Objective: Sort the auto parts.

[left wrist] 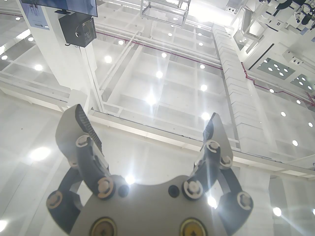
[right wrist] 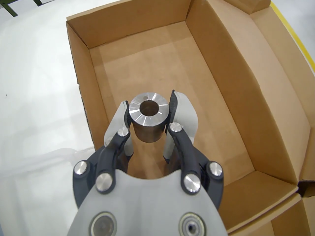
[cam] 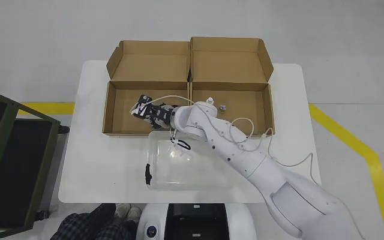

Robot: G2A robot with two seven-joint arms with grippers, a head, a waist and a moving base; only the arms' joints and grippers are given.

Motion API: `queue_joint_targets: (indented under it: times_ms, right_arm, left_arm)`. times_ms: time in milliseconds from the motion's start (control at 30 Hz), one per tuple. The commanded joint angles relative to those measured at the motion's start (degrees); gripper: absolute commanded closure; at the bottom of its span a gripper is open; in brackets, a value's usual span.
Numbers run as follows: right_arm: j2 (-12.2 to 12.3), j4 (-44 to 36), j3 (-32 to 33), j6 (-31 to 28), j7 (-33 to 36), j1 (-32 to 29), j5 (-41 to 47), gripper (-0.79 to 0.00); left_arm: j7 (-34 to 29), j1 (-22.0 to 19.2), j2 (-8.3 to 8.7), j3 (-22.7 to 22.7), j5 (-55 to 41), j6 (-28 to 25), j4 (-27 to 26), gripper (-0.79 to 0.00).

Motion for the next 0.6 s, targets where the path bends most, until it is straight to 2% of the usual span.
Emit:
queue_joint_targets:
  times_ms: [0,167,567]
  right_arm:
    - [-0.26,0.53,-0.08,-0.07,0.47,0.28,-0.15,0.000]
    - [-0.93,1.73,-0.30,-0.25,1.58,0.96,-0.89,-0.095]
    - [-2.28,4.27,-0.89,-1.85,2.96,1.56,-2.60,-0.120]
  left_arm:
    - [0.00,0.00,0.00,0.00,0.00,0.00,0.00,-0.785]
    - [0.00,0.00,0.00,0.00,0.00,0.00,0.00,-0.785]
    - [0.00,0.00,0.00,0.00,0.00,0.00,0.00,-0.785]
